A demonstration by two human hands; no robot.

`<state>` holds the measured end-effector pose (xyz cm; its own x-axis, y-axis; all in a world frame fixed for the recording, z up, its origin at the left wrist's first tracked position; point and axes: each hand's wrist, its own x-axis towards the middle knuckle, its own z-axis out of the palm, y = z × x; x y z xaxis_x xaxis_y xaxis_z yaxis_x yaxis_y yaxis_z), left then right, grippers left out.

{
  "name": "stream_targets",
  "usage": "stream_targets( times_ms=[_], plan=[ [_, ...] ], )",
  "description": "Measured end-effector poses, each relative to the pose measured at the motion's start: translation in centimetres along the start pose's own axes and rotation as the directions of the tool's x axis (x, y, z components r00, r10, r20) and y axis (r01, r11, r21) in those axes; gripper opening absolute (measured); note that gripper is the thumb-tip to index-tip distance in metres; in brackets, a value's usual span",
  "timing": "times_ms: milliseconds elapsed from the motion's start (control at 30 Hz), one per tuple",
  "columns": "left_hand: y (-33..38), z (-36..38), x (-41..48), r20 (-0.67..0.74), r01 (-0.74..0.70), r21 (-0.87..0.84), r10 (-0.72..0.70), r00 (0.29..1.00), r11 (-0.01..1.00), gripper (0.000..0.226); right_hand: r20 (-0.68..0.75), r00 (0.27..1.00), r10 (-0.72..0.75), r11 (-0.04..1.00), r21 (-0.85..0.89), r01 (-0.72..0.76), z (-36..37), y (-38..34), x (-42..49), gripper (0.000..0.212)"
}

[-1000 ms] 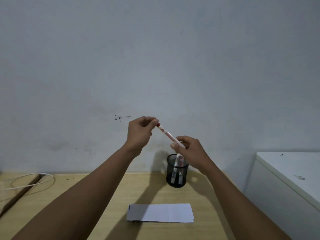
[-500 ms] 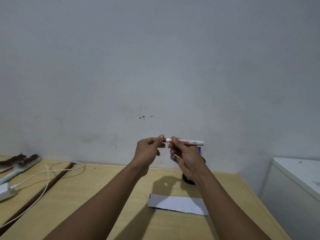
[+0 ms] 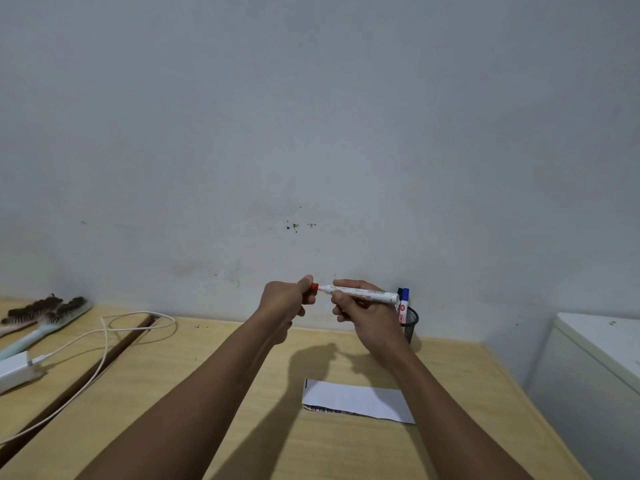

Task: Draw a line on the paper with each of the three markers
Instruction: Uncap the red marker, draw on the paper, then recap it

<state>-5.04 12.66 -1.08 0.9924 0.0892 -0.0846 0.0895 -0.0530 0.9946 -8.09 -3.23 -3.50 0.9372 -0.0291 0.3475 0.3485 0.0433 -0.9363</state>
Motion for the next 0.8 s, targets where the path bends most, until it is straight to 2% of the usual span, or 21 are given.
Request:
stream_targets(
  times_ms=[67, 133, 233, 300, 433, 533, 667, 800],
  plan=[
    [-1.7, -0.8, 0.8, -0.012, -0.142, 0.105, 0.144, 0.990, 0.984, 0.029, -0.015, 1.000, 0.024, 1.000, 0.011, -0.023, -0.4, 0.7, -0.2, 0.015],
    [-3.9, -1.7, 1.7, -0.004, -0.253, 0.313, 0.267, 0.964, 0.916, 0.023, -0.046, 0.997, 0.061, 0.997, 0.049, -0.059, -0.9, 1.4, -0.3, 0.015],
    [-7.2, -2.5, 2.8, 0.060, -0.241, 0.622, 0.262, 0.963, 0.745, 0.012, -0.069, 0.990, 0.123, 0.991, 0.063, -0.119, -1.4, 2.4, -0.7, 0.016],
    [-8.7, -2.6, 3.2, 0.061, -0.199, 0.735, 0.229, 0.972, 0.649, 0.012, -0.072, 0.985, 0.156, 0.986, 0.063, -0.151, -1.7, 3.2, -1.1, 0.015],
    [-10.4, -2.4, 3.6, 0.082, -0.167, 0.839, 0.183, 0.980, 0.518, 0.010, -0.073, 0.980, 0.184, 0.981, 0.071, -0.179, -2.0, 4.2, -1.5, 0.014],
    [-11.7, -2.3, 4.0, 0.106, -0.194, 0.870, 0.212, 0.971, 0.454, 0.016, -0.077, 0.978, 0.193, 0.980, 0.066, -0.188, -2.3, 4.7, -1.6, 0.013],
    [-12.1, -2.0, 4.1, 0.132, -0.215, 0.871, 0.212, 0.968, 0.441, 0.027, -0.077, 0.974, 0.211, 0.976, 0.068, -0.206, -2.5, 5.3, -1.6, 0.014],
    [-13.0, -2.3, 3.4, 0.061, -0.193, 0.830, 0.258, 0.964, 0.524, 0.038, -0.060, 0.975, 0.215, 0.977, 0.029, -0.213, -2.4, 6.3, -2.0, 0.014]
  ],
)
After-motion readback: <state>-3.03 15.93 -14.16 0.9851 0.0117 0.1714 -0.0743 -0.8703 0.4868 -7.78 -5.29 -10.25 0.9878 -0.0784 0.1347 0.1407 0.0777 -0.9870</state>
